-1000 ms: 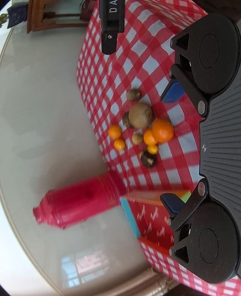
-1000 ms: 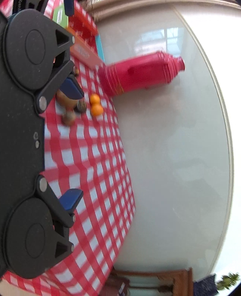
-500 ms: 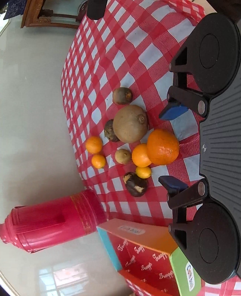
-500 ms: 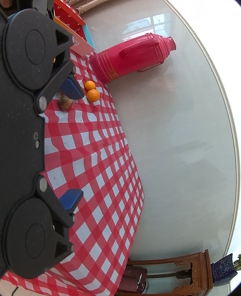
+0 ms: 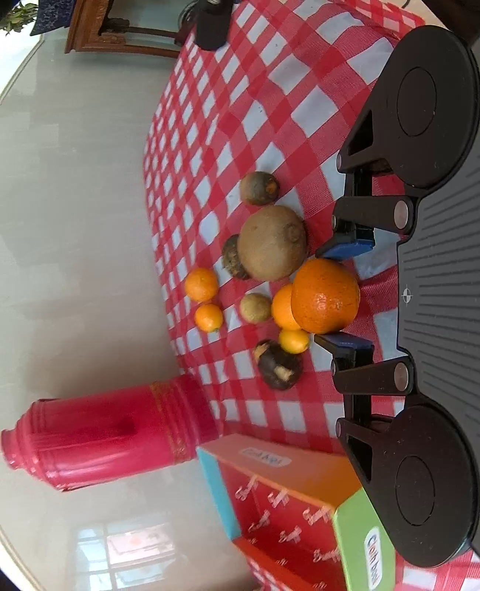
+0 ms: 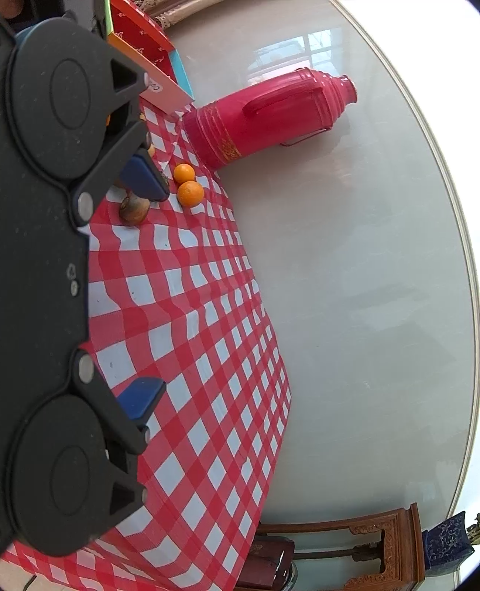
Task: Organize fruits
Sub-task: 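Carry the orange with the left gripper into the box and open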
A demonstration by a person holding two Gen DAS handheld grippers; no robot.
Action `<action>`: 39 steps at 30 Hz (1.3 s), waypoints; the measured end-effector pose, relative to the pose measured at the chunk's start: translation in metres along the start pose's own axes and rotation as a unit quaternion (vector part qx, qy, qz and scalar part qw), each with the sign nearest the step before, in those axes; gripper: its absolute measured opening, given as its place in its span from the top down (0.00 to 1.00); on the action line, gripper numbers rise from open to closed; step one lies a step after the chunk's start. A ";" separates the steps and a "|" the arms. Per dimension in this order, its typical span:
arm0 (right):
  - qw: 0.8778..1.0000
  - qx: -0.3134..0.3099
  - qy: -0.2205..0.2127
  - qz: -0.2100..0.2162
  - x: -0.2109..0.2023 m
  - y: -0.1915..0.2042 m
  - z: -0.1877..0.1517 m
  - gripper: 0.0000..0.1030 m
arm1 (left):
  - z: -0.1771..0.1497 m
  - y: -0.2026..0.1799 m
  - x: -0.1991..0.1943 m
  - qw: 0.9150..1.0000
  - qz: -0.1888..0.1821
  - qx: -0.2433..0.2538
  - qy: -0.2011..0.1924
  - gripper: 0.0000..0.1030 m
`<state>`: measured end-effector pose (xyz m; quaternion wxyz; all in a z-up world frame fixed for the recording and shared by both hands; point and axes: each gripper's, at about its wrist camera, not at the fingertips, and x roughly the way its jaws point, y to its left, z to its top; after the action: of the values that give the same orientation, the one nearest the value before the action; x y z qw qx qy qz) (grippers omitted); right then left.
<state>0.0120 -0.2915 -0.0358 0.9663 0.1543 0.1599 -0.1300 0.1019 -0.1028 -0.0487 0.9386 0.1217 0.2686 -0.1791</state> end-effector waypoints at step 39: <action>0.993 -0.100 0.026 0.063 0.013 0.060 -0.009 0.05 | 0.003 0.179 -0.019 0.948 0.248 -0.198 -0.015 0.12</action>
<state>0.0393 -0.2356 -0.0330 0.9787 0.0698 0.1869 -0.0487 0.1598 0.0633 -0.0116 0.9625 -0.0062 0.2463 0.1138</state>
